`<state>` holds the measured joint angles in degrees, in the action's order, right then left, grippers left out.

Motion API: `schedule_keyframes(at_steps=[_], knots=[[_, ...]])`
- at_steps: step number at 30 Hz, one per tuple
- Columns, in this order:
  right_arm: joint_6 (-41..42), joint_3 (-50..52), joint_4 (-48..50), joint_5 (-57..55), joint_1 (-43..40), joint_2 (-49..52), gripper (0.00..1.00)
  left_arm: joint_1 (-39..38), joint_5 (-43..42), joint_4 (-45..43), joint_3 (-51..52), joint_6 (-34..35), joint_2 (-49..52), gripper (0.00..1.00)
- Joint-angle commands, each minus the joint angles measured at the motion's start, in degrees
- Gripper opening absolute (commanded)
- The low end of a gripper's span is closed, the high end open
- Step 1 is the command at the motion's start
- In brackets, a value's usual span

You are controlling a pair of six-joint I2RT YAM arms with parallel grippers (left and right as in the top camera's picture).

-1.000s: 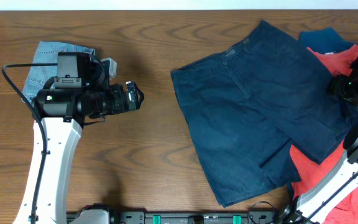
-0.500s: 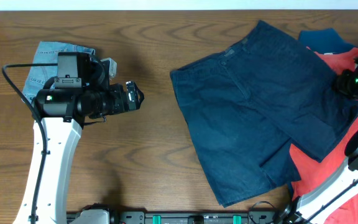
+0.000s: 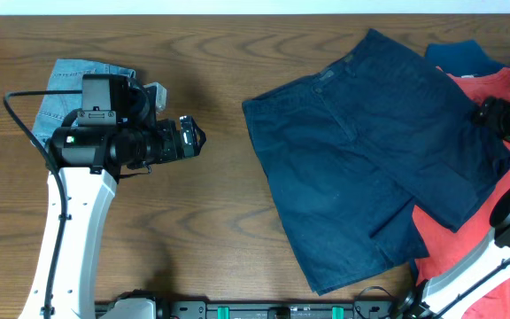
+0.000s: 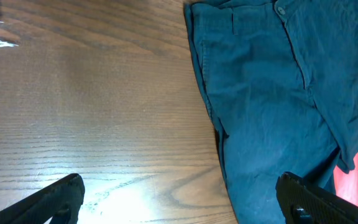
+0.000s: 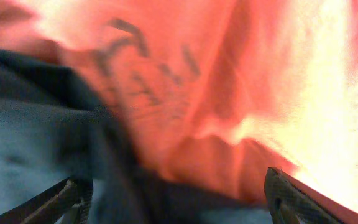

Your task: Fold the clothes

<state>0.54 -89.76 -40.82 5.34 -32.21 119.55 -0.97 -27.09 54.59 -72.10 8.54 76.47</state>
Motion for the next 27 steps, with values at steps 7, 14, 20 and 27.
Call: schedule_keyframes(at_steps=[7,14,20,27], knots=[[-2.7,1.0,-1.1,7.9,-3.7,4.9,0.49,-0.2,-1.0,0.0,-0.8,-0.9,0.2,0.99],[-4.0,0.9,-2.5,9.7,-5.1,2.6,0.35,-0.2,-1.0,0.2,-0.8,-0.9,0.2,0.99],[-1.7,0.9,-2.8,9.5,-8.1,-1.0,0.55,-0.2,-1.0,0.2,-0.8,-1.0,0.2,0.99],[-0.3,1.0,-5.3,9.9,-9.5,-1.2,0.48,-0.2,-1.0,-0.3,-0.8,-1.0,0.2,0.99]])
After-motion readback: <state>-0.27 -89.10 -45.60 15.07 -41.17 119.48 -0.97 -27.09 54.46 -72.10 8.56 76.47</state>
